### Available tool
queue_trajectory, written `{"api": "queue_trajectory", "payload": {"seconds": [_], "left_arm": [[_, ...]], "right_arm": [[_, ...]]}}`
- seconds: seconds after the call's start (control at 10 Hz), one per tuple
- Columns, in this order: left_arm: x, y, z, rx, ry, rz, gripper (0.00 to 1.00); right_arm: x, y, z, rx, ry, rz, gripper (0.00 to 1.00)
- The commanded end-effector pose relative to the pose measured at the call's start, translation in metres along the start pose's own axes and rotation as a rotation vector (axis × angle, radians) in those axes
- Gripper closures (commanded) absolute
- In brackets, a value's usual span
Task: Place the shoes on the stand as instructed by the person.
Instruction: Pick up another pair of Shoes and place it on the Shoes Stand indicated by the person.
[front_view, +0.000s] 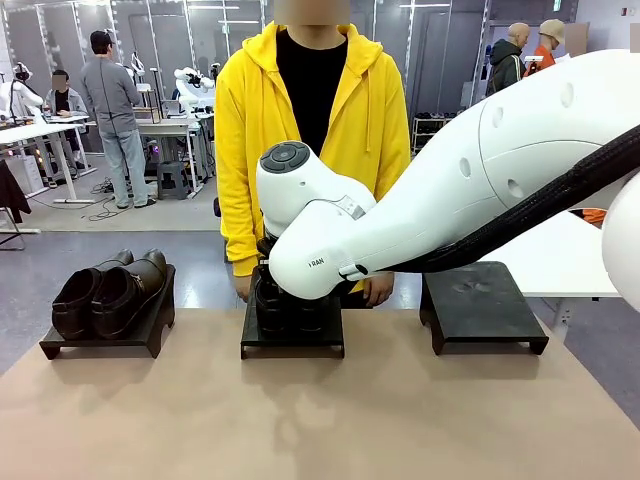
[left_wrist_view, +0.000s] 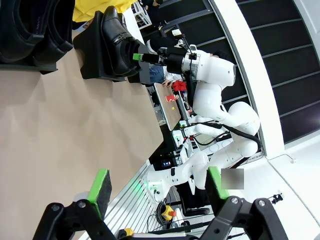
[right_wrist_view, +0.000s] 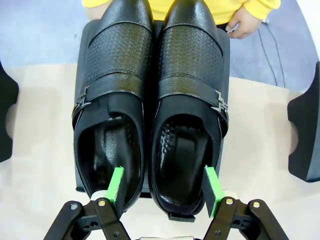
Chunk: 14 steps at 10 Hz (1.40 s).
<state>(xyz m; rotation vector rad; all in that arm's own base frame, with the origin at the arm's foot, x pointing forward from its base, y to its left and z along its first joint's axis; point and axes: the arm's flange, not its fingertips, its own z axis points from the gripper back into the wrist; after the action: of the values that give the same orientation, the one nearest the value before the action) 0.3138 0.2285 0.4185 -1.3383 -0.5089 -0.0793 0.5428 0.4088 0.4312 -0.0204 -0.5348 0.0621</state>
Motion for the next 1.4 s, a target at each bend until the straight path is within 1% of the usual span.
{"api": "queue_trajectory", "payload": {"seconds": [0.0, 0.4, 0.5, 0.6, 0.8, 1.1, 1.2, 1.3], "left_arm": [[-0.001, -0.002, -0.002, 0.003, -0.016, -0.022, 0.04], [-0.001, -0.002, -0.002, 0.003, -0.016, -0.022, 0.04], [-0.001, -0.002, -0.002, 0.003, -0.016, -0.022, 0.04], [-0.001, -0.002, -0.002, 0.003, -0.016, -0.022, 0.04], [-0.001, -0.002, -0.002, 0.003, -0.016, -0.022, 0.04], [-0.001, -0.002, -0.002, 0.003, -0.016, -0.022, 0.04], [-0.001, -0.002, -0.002, 0.003, -0.016, -0.022, 0.04], [-0.001, -0.002, -0.002, 0.003, -0.016, -0.022, 0.04]], "right_arm": [[0.0, 0.001, -0.001, -0.001, -0.002, -0.001, 0.23], [0.0, 0.0, 0.0, 0.0, 0.0, 0.0, 0.23], [0.0, -0.017, 0.018, 0.066, 0.063, -0.025, 0.23], [-0.003, -0.042, 0.036, 0.125, 0.109, -0.04, 0.23], [-0.01, -0.104, 0.062, 0.287, 0.227, -0.066, 0.23], [-0.027, -0.22, 0.08, 0.534, 0.318, -0.169, 0.23], [-0.037, -0.256, 0.083, 0.629, 0.347, -0.203, 0.23], [-0.053, -0.292, 0.087, 0.707, 0.346, -0.255, 0.23]]}}
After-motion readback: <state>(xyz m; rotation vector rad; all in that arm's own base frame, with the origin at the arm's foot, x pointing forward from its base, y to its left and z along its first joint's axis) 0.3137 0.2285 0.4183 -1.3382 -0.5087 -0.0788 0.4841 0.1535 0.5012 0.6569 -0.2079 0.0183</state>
